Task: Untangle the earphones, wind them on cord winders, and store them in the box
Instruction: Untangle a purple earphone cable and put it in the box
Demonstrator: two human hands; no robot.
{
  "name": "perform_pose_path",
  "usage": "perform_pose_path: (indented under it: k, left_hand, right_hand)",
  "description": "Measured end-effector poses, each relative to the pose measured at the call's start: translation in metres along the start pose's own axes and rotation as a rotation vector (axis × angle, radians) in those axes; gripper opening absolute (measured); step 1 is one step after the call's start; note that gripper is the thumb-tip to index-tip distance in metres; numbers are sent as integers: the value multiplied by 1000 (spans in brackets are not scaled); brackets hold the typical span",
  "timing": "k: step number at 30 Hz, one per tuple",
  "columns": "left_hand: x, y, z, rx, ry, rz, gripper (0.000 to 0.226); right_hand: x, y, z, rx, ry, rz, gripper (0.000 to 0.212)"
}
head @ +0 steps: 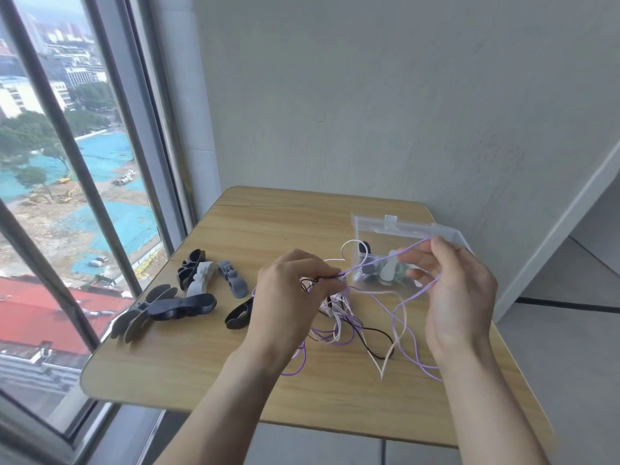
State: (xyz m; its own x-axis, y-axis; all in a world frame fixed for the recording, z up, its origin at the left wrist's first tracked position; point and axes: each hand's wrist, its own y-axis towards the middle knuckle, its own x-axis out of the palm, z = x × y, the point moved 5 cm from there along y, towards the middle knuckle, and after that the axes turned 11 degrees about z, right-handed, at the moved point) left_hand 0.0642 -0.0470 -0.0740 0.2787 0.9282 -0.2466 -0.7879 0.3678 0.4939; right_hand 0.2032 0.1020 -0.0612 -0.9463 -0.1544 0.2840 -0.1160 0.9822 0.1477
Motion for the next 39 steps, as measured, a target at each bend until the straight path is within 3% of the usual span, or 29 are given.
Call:
perform_pose_path:
  k: [5,11,14,18,20,22,29,33,39]
  left_hand:
    - [-1,-1,4,107,106,18,13]
    - [13,-4,-5,88,123,-264,21]
    - [16,-6,-10,103,183,-335,31]
    - [21,-13,-16,148,211,-407,16]
    - [25,-16,-18,113,195,-438,31]
    - [26,-14,-20,103,188,-405,38]
    - [19,-8,-22,74,277,-230,25]
    - [20,-8,-19,92,249,-257,20]
    - [21,-9,-19,53,232,-278,9]
  right_hand:
    - [0,-2,4,132,69,18,24]
    - [3,-2,15,357,207,2,24]
    - [3,-2,17,377,220,4,27]
    - [4,-4,18,362,202,-3,27]
    - [6,-5,17,345,186,-21,26]
    - [7,-5,15,314,169,-39,26]
    - [8,-4,13,231,86,-67,25]
    - [6,-2,17,266,32,-55,24]
    - [5,-1,22,370,148,-40,22]
